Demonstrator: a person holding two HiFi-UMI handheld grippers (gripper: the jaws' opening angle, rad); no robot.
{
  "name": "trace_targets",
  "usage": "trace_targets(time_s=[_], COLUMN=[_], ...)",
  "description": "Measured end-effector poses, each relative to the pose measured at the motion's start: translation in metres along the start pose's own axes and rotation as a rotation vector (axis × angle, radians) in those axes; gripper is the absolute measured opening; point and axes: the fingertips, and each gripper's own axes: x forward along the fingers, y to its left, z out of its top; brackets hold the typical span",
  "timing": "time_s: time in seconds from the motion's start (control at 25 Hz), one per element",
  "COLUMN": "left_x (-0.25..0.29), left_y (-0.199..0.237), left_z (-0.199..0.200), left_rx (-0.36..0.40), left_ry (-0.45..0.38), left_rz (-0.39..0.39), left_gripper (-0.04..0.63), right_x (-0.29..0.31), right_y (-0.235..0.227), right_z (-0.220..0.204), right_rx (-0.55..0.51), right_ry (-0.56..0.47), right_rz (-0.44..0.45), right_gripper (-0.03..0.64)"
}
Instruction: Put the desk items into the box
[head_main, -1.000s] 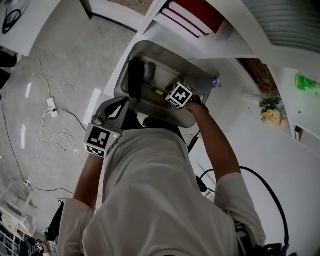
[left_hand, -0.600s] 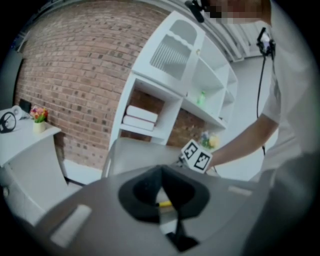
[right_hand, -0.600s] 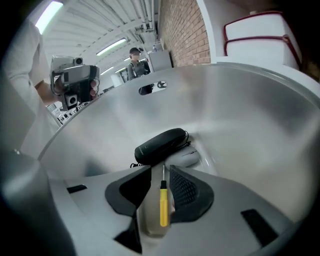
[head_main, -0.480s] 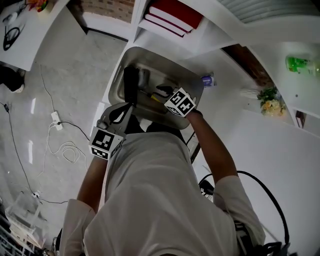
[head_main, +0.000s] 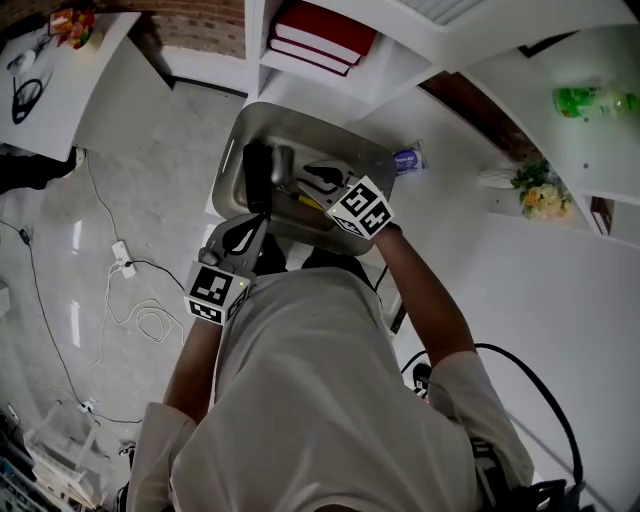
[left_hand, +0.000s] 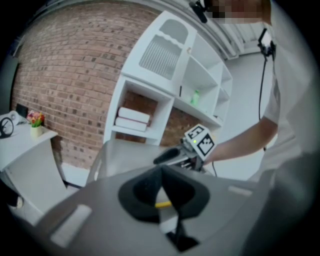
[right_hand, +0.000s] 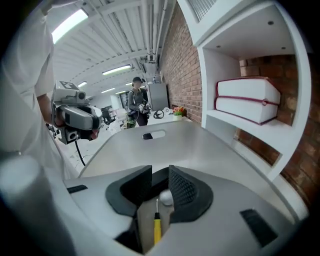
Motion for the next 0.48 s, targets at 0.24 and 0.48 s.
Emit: trace_targets(time_s=[0.24,0.48], left_x=[0.004,0.013], left_y=[-0.002,-0.008], left_z=[0.005,0.013], left_rx=[0.026,0.037], left_ry=[-0.005,-0.025], left_rz=[-0.008,-0.021], left_gripper=[0.003,0.003], right_x=[-0.035,-0.073], right_y=[0.005,0.007], right_z=[0.020,0.016], right_rx=[-0.051,-0.025], right_ry=[-0.042,-0.065], right_rz=[-0.038,-0.101], right_gripper=[0.092,0.080])
